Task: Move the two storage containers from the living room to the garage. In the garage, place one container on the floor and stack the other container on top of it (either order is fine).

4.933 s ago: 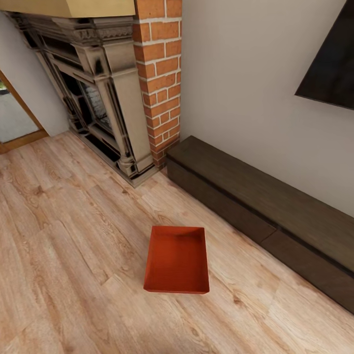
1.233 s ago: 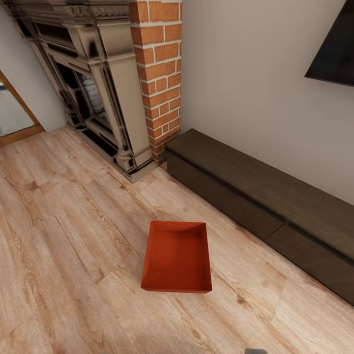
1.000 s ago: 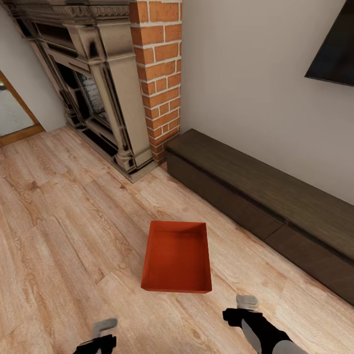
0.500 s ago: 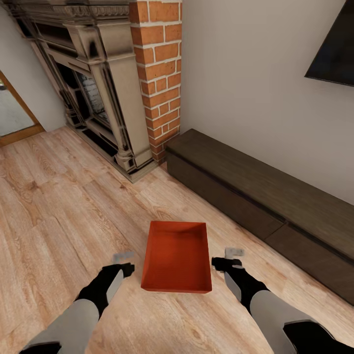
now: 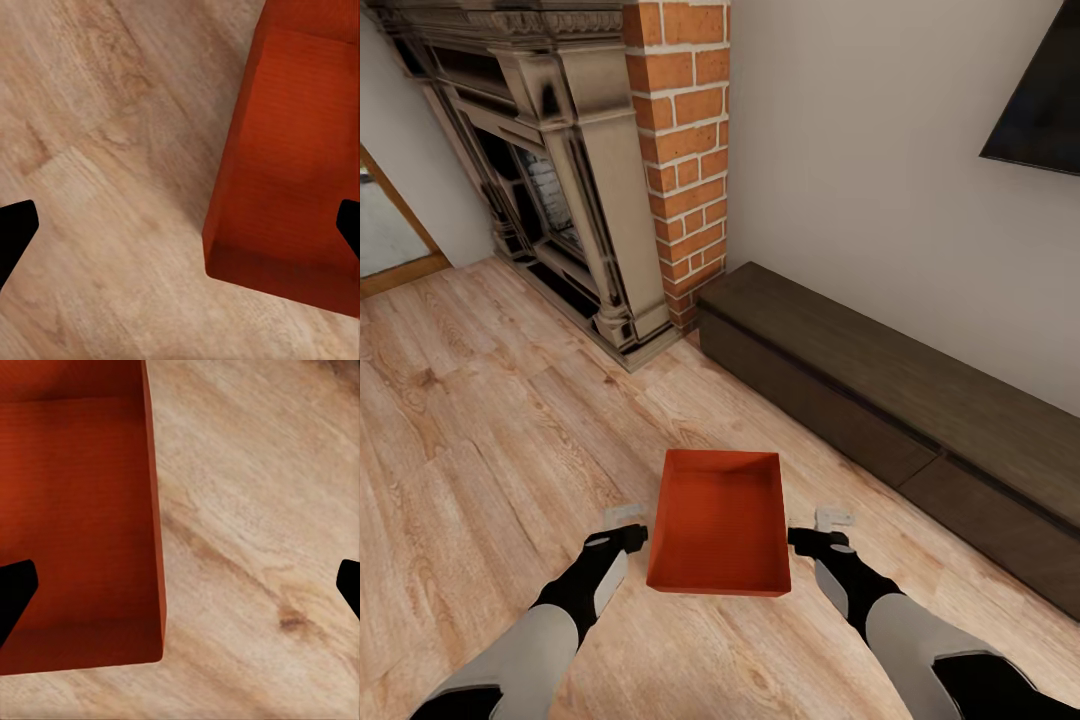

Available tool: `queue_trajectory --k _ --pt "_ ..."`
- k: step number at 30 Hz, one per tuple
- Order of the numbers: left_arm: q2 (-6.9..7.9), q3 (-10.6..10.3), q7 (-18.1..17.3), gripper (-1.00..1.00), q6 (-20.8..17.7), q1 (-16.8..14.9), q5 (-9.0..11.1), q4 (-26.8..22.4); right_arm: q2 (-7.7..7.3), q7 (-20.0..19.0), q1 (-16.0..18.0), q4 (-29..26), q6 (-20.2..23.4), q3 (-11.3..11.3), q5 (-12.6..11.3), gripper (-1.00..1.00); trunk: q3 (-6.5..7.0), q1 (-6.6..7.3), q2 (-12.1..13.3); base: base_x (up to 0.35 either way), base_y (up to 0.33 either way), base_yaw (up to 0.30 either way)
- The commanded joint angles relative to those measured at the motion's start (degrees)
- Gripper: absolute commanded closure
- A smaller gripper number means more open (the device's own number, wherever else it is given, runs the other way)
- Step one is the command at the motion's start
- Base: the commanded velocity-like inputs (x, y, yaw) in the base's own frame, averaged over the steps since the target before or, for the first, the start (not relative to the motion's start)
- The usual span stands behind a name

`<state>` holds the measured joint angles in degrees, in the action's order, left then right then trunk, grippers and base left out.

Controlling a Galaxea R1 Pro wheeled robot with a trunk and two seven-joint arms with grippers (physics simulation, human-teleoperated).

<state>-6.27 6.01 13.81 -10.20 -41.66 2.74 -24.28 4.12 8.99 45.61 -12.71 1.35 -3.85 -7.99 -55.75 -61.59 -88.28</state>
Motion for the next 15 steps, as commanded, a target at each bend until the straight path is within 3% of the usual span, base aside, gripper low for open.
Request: queue_trajectory --k 1,8,9,11,15 --pt "-0.04 0.1 0.1 -1.00 -0.3 0.0 0.3 -0.2 -0.01 0.3 0.0 0.0 0.1 -0.4 -0.6 -1.00 -0.03 0.00 0.0 0.000 0.000 0.000" --pt "-1.75 -0.4 0.2 -1.00 -0.3 0.0 0.2 -1.6 0.22 0.4 0.0 0.1 0.1 -0.5 -0.5 -1.00 -0.03 0.00 0.0 0.000 0.000 0.000" --pt "-2.30 -3.5 0.2 -1.00 -0.4 0.0 0.2 -1.5 1.12 0.4 0.0 0.2 0.1 -0.5 -0.4 -1.00 -0.03 0.00 0.0 0.000 0.000 0.000" --pt "-2.44 -6.5 0.2 -1.00 -0.4 0.0 0.2 -1.2 1.86 0.3 0.0 1.2 -0.1 -0.6 0.2 -1.00 -0.03 0.00 0.0 0.000 0.000 0.000" --pt "-2.51 -9.1 0.2 -1.00 -0.4 0.0 0.2 -0.9 2.90 0.3 0.0 2.8 -2.0 -0.7 2.8 -1.00 -0.03 0.00 0.0 0.000 0.000 0.000"
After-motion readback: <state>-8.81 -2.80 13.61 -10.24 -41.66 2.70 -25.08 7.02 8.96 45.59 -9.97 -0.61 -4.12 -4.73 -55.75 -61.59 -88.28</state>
